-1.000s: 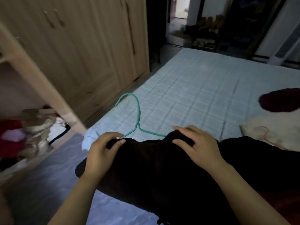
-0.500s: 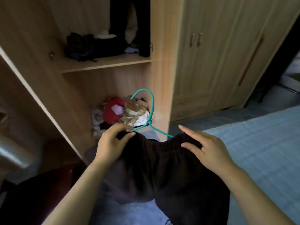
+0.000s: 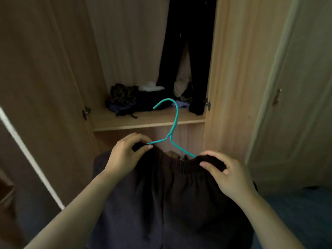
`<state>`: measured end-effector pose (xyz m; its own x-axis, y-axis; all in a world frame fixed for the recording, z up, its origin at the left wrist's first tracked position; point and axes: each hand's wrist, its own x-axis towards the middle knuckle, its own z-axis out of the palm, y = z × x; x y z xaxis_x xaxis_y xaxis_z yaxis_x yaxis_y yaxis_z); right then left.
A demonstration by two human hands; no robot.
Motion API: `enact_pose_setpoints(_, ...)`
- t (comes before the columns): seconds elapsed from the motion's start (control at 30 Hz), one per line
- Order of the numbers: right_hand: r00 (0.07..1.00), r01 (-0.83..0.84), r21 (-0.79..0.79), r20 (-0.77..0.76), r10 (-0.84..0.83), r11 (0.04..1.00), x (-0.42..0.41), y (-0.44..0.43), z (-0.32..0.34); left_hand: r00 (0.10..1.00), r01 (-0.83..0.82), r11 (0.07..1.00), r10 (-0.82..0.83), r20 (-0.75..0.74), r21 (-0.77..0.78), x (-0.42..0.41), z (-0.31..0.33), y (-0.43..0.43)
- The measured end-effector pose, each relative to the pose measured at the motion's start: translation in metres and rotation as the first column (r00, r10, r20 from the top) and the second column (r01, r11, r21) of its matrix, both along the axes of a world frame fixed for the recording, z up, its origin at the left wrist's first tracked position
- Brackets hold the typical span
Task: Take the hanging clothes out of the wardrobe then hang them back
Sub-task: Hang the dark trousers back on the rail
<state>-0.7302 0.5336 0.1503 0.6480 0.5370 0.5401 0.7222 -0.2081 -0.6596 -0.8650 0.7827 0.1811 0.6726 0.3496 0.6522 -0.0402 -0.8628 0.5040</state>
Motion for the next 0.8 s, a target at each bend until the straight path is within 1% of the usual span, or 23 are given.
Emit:
enact_pose_setpoints(0.07, 0.994, 0.016, 0.003, 0.106, -0.016, 1.0, 0.039, 0.037, 0.028, 0.999, -0.045, 0.999, 0.045, 0.029, 0.016, 0.037, 0.025, 0.035)
enact_pose_setpoints(0.2, 0.952, 0.032, -0.018, 0.306, -0.025, 0.999, 0.103, 0.105, 0.091, 0.99, -0.091, 0.996, 0.089, 0.112, 0.02, 0.093, 0.078, 0.095)
enact_pose_setpoints(0.3, 0.917, 0.017, 0.025, 0.399, -0.025, 1.0, 0.149, 0.157, 0.136, 0.977, -0.108, 0.994, 0.101, 0.187, 0.027, 0.133, 0.118, 0.141)
enact_pose_setpoints(0.43, 0.876, 0.011, 0.074, 0.481, -0.045, 0.997, 0.203, 0.221, 0.194, 0.955, -0.074, 0.993, 0.045, 0.294, 0.088, 0.186, 0.172, 0.206)
enact_pose_setpoints(0.5, 0.843, 0.052, 0.137, 0.524, -0.117, 0.989, 0.225, 0.247, 0.227, 0.938, -0.052, 0.991, 0.007, 0.347, 0.12, 0.216, 0.206, 0.238)
enact_pose_setpoints(0.6, 0.771, 0.145, 0.262, 0.575, -0.275, 0.954, 0.253, 0.284, 0.285, 0.908, -0.038, 0.979, -0.05, 0.417, 0.202, 0.264, 0.27, 0.282)
enact_pose_setpoints(0.67, 0.721, 0.207, 0.341, 0.581, -0.379, 0.917, 0.272, 0.307, 0.319, 0.896, -0.038, 0.96, -0.091, 0.434, 0.278, 0.296, 0.308, 0.31)
enact_pose_setpoints(0.73, 0.678, 0.267, 0.398, 0.57, -0.464, 0.878, 0.291, 0.327, 0.347, 0.892, -0.041, 0.952, -0.102, 0.439, 0.304, 0.327, 0.338, 0.335)
enact_pose_setpoints(0.8, 0.632, 0.31, 0.422, 0.578, -0.516, 0.852, 0.31, 0.345, 0.369, 0.878, -0.074, 0.943, -0.092, 0.469, 0.324, 0.356, 0.354, 0.358)
